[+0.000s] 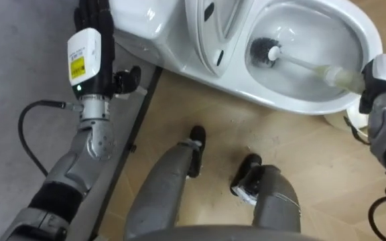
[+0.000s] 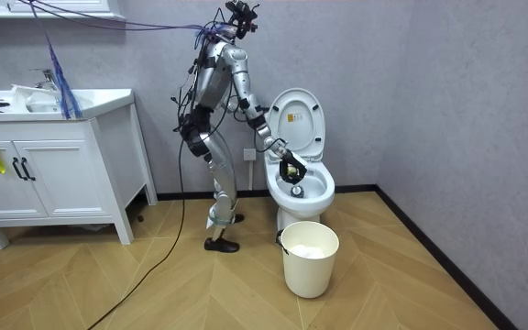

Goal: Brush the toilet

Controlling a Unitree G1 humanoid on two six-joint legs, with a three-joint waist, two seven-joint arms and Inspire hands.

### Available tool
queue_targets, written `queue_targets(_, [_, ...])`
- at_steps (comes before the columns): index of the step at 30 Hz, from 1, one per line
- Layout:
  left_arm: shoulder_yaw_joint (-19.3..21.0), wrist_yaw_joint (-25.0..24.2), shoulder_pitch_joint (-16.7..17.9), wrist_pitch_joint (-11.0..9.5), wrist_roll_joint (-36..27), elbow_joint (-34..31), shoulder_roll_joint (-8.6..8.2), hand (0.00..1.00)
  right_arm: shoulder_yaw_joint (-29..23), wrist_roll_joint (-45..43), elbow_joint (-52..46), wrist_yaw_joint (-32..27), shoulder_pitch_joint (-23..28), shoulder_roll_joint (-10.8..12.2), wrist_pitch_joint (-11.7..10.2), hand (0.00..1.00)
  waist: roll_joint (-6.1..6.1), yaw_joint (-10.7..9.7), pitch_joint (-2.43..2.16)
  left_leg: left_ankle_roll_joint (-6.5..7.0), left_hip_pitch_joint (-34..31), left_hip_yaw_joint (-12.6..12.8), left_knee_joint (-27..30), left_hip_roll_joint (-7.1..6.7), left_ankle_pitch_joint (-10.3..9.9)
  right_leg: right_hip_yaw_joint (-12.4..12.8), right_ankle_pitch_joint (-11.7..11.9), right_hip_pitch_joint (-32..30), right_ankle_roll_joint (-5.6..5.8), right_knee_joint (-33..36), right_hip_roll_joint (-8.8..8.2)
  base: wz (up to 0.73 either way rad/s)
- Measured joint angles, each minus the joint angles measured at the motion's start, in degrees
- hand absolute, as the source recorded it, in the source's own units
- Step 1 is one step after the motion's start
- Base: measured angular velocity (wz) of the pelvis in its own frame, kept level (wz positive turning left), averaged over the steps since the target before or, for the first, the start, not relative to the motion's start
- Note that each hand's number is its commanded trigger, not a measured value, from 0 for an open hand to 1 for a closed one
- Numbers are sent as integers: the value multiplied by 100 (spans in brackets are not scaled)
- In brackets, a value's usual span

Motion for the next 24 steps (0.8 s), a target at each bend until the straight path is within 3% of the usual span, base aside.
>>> queue_targets(2, [-89,16,-12,99,-40,-4,-11,0,123,-140,7,-134,-10,-15,104,100,139,13,0,23,-28,-1,42,4,-22,-10,-2,-1,6,6,-2,0])
queue_targets(6, [-176,46,-17,190,-37,-4,-15,0,328,-154,9,-254,94,-19,272,100,284,32,-13,32,-66,17,42,4,-26,-3,-2,-52,13,10,2,0])
queue_targets(9, [-215,124,41,308,-48,-4,-56,0,373,-150,-27,-384,256,75,384,100,360,47,-62,27,-64,43,7,10,-24,-16,-2,-35,12,-38,19,0])
queue_targets(11, [-214,129,95,367,-42,16,-112,0,371,-162,-226,-478,409,253,565,100,431,47,-109,21,-25,46,-52,18,-25,-16,12,30,26,-139,103,0])
queue_targets(14, [-228,145,215,468,-45,55,-182,0,366,-216,-484,-518,695,518,768,100,461,-56,-130,5,220,30,-209,28,-15,1,36,280,56,-339,168,0])
queue_targets(17, [-198,317,395,562,-47,60,-286,0,330,-464,-1281,-515,1207,564,988,100,509,-128,-170,0,344,48,-330,38,-16,0,61,417,87,-517,216,-3])
queue_targets(24, [-167,624,512,640,-185,54,-336,0,271,-479,-1705,-513,1417,710,1195,100,502,-215,-170,-23,341,151,-358,118,-28,51,93,414,55,-621,305,-6])
